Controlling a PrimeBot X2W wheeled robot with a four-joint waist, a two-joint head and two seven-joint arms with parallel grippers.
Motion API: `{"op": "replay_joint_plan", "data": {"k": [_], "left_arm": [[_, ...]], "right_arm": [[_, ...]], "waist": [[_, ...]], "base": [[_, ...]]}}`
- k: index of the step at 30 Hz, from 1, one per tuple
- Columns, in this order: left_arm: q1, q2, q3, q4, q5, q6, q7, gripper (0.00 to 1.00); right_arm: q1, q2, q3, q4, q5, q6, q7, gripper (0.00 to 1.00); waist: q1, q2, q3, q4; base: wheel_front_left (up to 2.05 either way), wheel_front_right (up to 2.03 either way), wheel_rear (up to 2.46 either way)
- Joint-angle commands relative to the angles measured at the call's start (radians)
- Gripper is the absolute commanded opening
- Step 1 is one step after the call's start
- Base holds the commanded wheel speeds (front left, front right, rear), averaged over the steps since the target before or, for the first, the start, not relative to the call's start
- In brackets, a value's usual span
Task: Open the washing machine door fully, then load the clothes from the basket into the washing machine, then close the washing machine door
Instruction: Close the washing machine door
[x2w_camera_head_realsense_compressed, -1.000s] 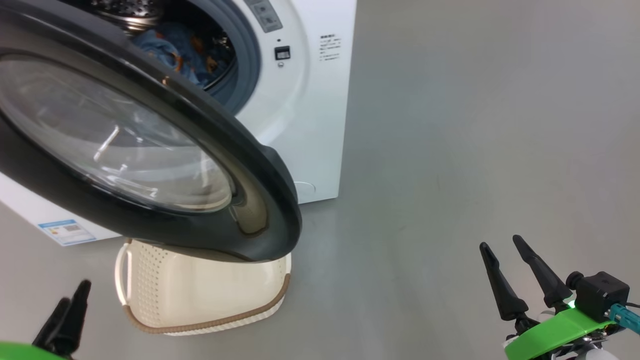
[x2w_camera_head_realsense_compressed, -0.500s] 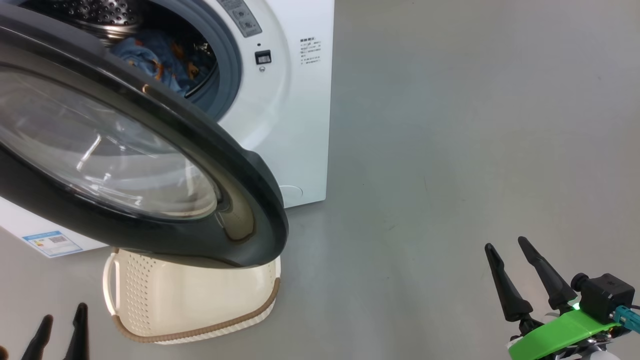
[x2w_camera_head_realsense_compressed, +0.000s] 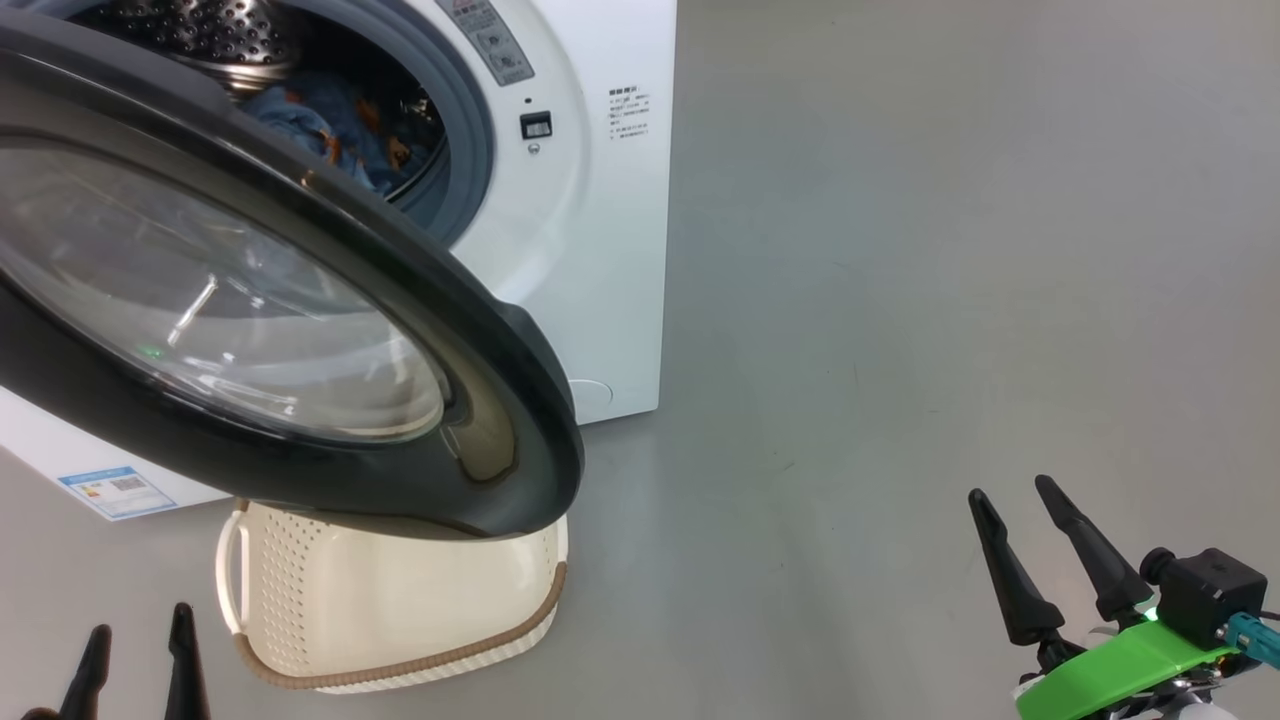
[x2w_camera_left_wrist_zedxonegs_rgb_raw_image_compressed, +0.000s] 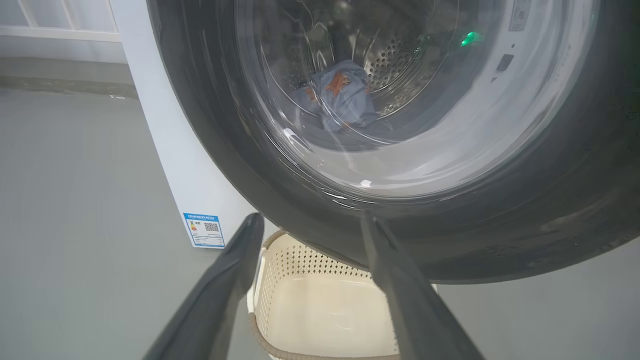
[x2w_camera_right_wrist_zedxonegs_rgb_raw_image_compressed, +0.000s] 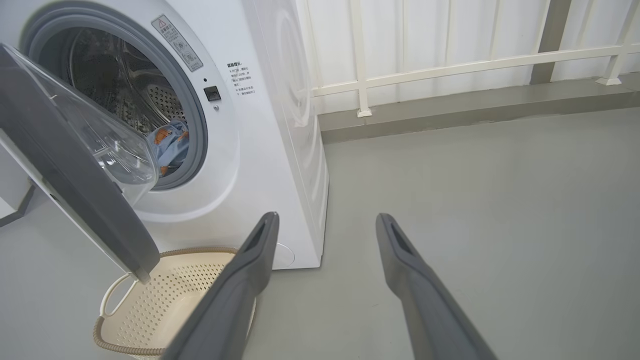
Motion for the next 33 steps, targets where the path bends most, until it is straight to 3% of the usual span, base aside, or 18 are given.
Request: {"op": "replay_joint_plan", "data": {"k": [1, 6, 17, 18, 19, 20, 21, 33], "left_arm": [[-0.008, 0.004, 0.050, -0.030, 0.021, -0.002, -0.007, 1.00], [0.001, -0.034, 0.060, -0.023, 0.054, -0.002, -0.007, 1.00], [-0.003, -0.049, 0.059, -0.036, 0.075, -0.002, -0.007, 1.00], [-0.005, -0.051, 0.062, -0.038, 0.074, -0.002, -0.007, 1.00], [-0.006, -0.053, 0.064, -0.039, 0.074, -0.002, -0.007, 1.00], [-0.007, -0.054, 0.063, -0.039, 0.075, -0.002, -0.007, 1.00], [-0.008, -0.055, 0.063, -0.040, 0.075, -0.002, -0.007, 1.00], [-0.010, -0.074, 0.050, -0.064, 0.082, -0.002, -0.007, 1.00]], "right_arm": [[0.012, -0.015, 0.021, -0.018, -0.011, 0.003, -0.005, 1.00], [0.014, -0.013, 0.027, -0.009, -0.011, 0.003, -0.005, 1.00], [-0.001, -0.013, 0.041, -0.008, -0.009, 0.003, -0.005, 1.00], [-0.006, -0.012, 0.044, -0.008, -0.007, 0.003, -0.005, 0.78], [-0.014, -0.010, 0.046, -0.008, -0.005, 0.003, -0.005, 0.47], [-0.024, -0.009, 0.048, -0.009, -0.002, 0.003, -0.005, 0.32], [-0.036, -0.007, 0.051, -0.011, 0.001, 0.003, -0.005, 0.00], [-0.233, 0.041, 0.083, -0.133, 0.027, 0.003, -0.005, 0.00]], "waist": [[0.0000, 0.0000, 0.000, 0.002], [0.0000, 0.0000, 0.001, 0.006], [0.0000, 0.0000, -0.006, 0.020], [0.0000, 0.0000, -0.006, 0.023], [0.0000, 0.0000, -0.008, 0.025], [0.0000, 0.0000, -0.009, 0.028], [0.0000, 0.0000, -0.010, 0.031], [0.0000, 0.0000, -0.029, 0.083]], "base": [[0.00, 0.00, 0.00], [0.00, 0.00, 0.00], [0.00, 0.00, 0.00], [0.00, 0.00, 0.00], [0.00, 0.00, 0.00], [0.00, 0.00, 0.00], [0.00, 0.00, 0.00], [0.00, 0.00, 0.00]]}}
